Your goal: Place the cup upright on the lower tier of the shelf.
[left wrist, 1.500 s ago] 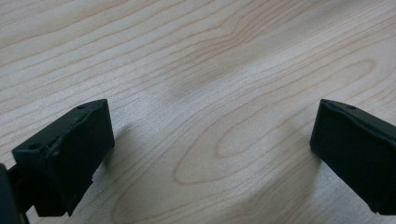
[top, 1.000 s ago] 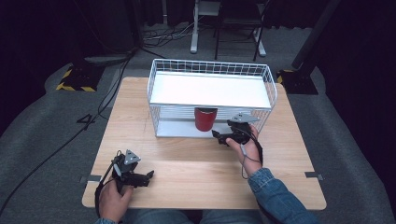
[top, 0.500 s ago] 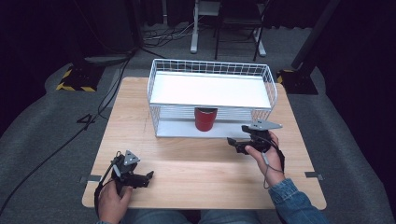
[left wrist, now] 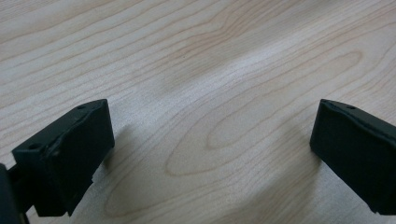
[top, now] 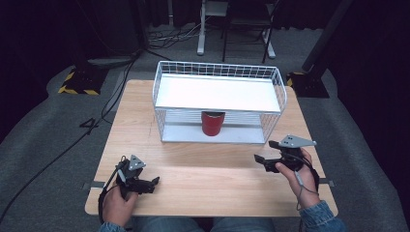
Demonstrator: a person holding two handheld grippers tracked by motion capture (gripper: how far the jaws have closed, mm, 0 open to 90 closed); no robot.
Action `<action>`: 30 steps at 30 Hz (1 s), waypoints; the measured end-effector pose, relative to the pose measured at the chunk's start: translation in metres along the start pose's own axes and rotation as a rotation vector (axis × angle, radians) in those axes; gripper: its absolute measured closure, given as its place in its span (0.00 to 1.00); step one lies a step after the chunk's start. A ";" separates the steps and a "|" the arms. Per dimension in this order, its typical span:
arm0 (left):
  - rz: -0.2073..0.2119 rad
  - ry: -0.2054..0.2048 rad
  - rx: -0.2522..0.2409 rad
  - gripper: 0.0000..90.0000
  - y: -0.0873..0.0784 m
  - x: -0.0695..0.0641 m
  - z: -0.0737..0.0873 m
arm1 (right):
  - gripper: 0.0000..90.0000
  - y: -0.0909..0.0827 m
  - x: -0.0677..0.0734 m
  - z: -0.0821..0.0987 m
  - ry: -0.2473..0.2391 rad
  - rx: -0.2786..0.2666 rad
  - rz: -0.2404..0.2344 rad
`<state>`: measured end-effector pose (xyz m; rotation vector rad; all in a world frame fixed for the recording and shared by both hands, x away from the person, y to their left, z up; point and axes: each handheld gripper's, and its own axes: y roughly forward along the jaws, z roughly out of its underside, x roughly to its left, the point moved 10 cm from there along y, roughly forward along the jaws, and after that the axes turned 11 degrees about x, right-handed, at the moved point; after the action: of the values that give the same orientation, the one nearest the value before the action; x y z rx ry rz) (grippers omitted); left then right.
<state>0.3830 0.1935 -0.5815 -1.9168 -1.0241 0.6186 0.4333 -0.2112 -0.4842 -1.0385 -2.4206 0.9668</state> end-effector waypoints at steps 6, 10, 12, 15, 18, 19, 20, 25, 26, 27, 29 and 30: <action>-0.001 0.003 0.001 0.00 0.001 0.001 -0.001 | 0.18 -0.013 -0.007 0.017 0.026 0.010 0.010; 0.000 0.002 0.001 0.00 0.001 0.001 -0.001 | 0.18 -0.018 -0.012 0.031 0.045 0.027 0.013; -0.001 0.002 0.001 0.00 0.001 0.001 -0.001 | 0.18 -0.018 -0.013 0.037 0.053 0.041 0.009; -0.001 0.003 0.001 0.00 0.001 0.001 -0.001 | 0.18 -0.016 -0.014 0.047 0.049 0.076 -0.006; -0.001 0.003 0.001 0.00 0.001 0.001 -0.001 | 0.18 -0.014 -0.014 0.058 0.042 0.106 -0.016; -0.001 0.003 0.001 0.00 0.001 0.001 -0.001 | 0.18 -0.014 -0.014 0.058 0.042 0.106 -0.016; -0.001 0.003 0.001 0.00 0.001 0.001 -0.001 | 0.18 -0.012 -0.015 0.064 0.037 0.122 -0.018; -0.001 0.003 0.001 0.00 0.001 0.001 -0.001 | 0.18 -0.006 -0.015 0.074 0.038 0.135 -0.017; 0.000 0.003 0.001 0.00 0.001 0.001 -0.001 | 0.18 -0.002 -0.015 0.079 0.049 0.138 -0.021; 0.000 0.003 0.001 0.00 0.001 0.001 -0.001 | 0.18 -0.002 -0.015 0.079 0.049 0.138 -0.021; 0.000 0.003 0.001 0.00 0.001 0.001 -0.001 | 0.18 0.001 -0.016 0.085 0.051 0.144 -0.015; -0.001 0.003 0.001 0.00 0.001 0.001 -0.001 | 0.18 0.004 -0.016 0.090 0.054 0.147 -0.012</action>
<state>0.3846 0.1934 -0.5814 -1.9158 -1.0224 0.6159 0.3985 -0.2615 -0.5519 -0.9838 -2.2715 1.0801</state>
